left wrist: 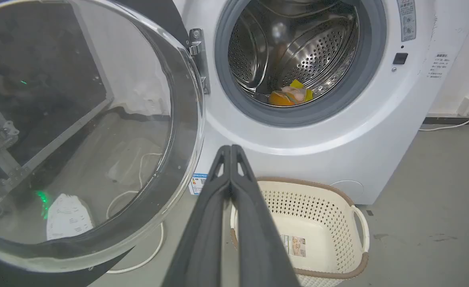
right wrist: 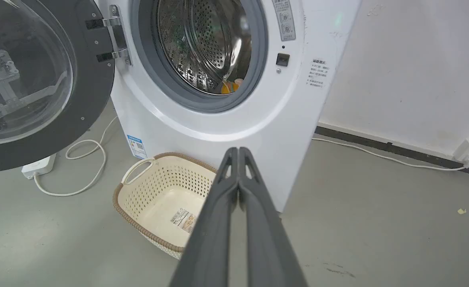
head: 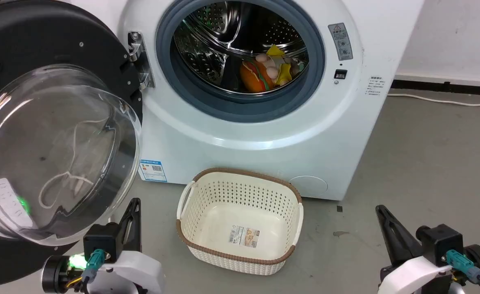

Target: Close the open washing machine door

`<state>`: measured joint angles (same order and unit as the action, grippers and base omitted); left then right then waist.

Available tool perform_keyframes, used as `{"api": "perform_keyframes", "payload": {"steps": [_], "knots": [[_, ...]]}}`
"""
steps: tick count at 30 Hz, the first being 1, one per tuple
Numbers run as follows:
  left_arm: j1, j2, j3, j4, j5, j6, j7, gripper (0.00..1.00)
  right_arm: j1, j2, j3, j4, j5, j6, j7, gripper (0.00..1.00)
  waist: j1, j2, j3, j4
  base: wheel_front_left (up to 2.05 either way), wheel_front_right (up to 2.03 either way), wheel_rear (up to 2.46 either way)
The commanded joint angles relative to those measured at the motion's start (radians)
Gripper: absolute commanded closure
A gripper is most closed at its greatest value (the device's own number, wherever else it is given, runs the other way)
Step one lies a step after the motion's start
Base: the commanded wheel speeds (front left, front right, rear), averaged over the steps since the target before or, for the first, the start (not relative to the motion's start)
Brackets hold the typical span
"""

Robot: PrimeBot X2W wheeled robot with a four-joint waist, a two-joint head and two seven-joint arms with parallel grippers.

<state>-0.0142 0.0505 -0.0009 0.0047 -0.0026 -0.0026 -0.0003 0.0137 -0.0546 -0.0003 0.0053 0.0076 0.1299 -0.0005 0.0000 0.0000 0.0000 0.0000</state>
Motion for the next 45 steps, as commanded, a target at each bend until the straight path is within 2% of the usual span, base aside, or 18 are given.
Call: {"api": "perform_keyframes", "payload": {"steps": [1, 45], "knots": [[0.014, 0.0, 0.001, -0.005, 0.003, 0.003, 0.0, 1.0, -0.014, 0.004, 0.0, -0.005, -0.008, 0.001, 0.0, 1.0, 0.0, 0.0, 0.0, 0.0, 0.0, 0.0, 0.0], [0.014, 0.0, 0.001, -0.005, 0.003, 0.003, 0.0, 1.0, -0.014, 0.004, 0.0, -0.005, -0.008, 0.001, 0.0, 1.0, 0.0, 0.0, 0.0, 0.0, 0.0, 0.0, 0.0]]}}
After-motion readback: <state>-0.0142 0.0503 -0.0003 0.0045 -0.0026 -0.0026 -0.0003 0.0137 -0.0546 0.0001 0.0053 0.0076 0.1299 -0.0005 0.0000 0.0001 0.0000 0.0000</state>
